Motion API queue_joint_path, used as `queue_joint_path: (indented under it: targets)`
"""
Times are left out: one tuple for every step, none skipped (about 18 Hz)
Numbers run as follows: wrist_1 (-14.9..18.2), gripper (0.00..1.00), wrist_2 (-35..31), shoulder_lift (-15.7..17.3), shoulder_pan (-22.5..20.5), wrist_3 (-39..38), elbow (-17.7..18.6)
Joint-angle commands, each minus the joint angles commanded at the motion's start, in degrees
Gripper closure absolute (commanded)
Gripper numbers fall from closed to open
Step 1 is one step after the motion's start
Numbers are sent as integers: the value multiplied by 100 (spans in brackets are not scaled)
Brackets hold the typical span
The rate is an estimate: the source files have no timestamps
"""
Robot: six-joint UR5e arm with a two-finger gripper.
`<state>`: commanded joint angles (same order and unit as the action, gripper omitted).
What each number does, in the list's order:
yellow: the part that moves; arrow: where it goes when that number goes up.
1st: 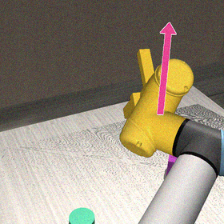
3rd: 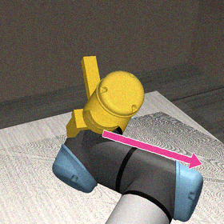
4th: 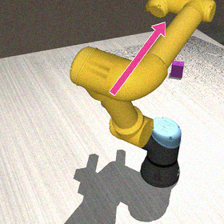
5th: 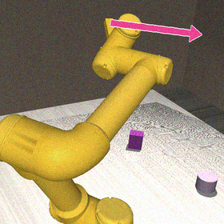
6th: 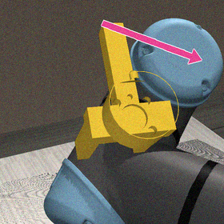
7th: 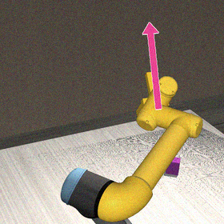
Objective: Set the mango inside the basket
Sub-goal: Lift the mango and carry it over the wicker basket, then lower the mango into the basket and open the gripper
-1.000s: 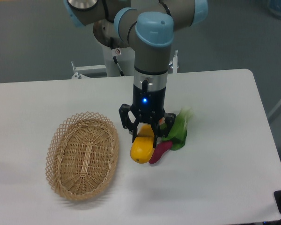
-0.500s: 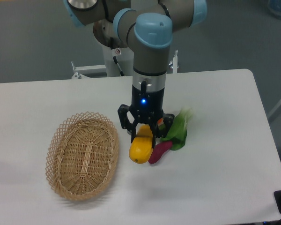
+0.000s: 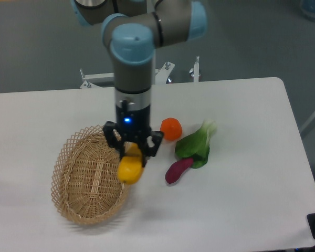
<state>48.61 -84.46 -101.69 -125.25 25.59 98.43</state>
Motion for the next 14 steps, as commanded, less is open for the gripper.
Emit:
queue_joint_path:
  targets:
    - [-9,55,-27,-44,97,-1,0]
    - [-9,55,-62,-105,176,-10,9]
    - [-9,55,-149,-184,246,-18,35]
    - [-9,55,-298,-272,369,-45,36]
    - [-9,55,-491,-386,570,-62,36]
    - [-18,55,-536,-483,677,-62,44]
    - [-18,55,-537,-579,713,-36,70]
    - [-27,55,-528,-659,730,-1,123]
    - [-27,55,-528,-729,783,25,123]
    - [-27,55,-528,-834,809,34,106]
    - [-27,55,-528,-896,818,34,97]
    - [-27,55,-528,-932,827,43,80]
    - [-27,55,-528,-984,827,43,71]
    - [-35,55,-528,-1063,836,34,53]
